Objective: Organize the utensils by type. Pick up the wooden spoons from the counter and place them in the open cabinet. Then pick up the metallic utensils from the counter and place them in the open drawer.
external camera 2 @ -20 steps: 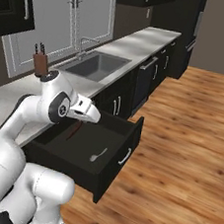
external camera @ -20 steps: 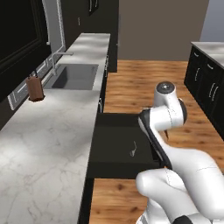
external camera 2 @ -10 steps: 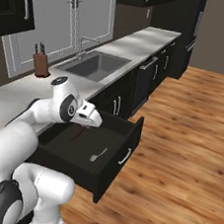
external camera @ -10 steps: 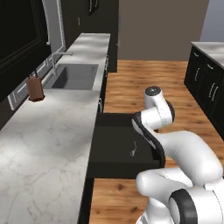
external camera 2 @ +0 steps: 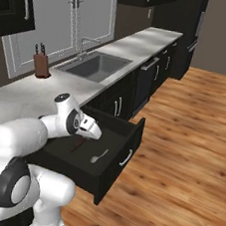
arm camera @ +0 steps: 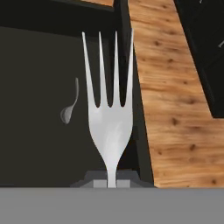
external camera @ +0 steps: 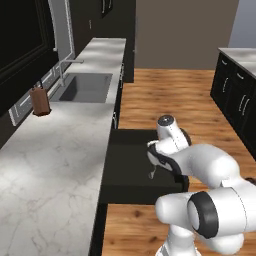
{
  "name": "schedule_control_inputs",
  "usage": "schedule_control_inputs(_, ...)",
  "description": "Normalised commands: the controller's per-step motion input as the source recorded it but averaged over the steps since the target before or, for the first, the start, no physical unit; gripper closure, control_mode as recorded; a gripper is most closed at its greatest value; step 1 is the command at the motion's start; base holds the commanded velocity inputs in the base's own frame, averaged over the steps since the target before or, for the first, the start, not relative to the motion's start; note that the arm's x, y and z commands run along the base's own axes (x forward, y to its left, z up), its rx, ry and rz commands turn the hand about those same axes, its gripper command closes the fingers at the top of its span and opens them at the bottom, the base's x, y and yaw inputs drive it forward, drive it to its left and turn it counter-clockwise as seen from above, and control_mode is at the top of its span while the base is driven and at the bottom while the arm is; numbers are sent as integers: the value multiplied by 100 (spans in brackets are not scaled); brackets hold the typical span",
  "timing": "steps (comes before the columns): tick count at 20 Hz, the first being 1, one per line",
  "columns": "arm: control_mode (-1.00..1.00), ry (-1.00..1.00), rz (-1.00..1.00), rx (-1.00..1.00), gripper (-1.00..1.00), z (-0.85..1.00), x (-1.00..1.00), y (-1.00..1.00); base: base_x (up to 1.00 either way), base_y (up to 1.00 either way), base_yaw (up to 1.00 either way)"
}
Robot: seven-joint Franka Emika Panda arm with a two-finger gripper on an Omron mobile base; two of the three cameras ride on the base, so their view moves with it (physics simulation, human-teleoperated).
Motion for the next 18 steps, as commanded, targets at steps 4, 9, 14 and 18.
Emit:
schedule_control_inputs(4, -100, 17, -5, 0, 100, -45, 44, 24, 0, 0, 0)
schedule_control_inputs(9, -100, 12, -5, 0, 100, -51, 54, 12, 0, 0, 0)
schedule_control_inputs(14, -100, 3, -7, 0, 100, -57, 65, 1, 0, 0, 0)
schedule_control_inputs(18, -100, 0, -5, 0, 100, -65, 63, 0, 0, 0, 0)
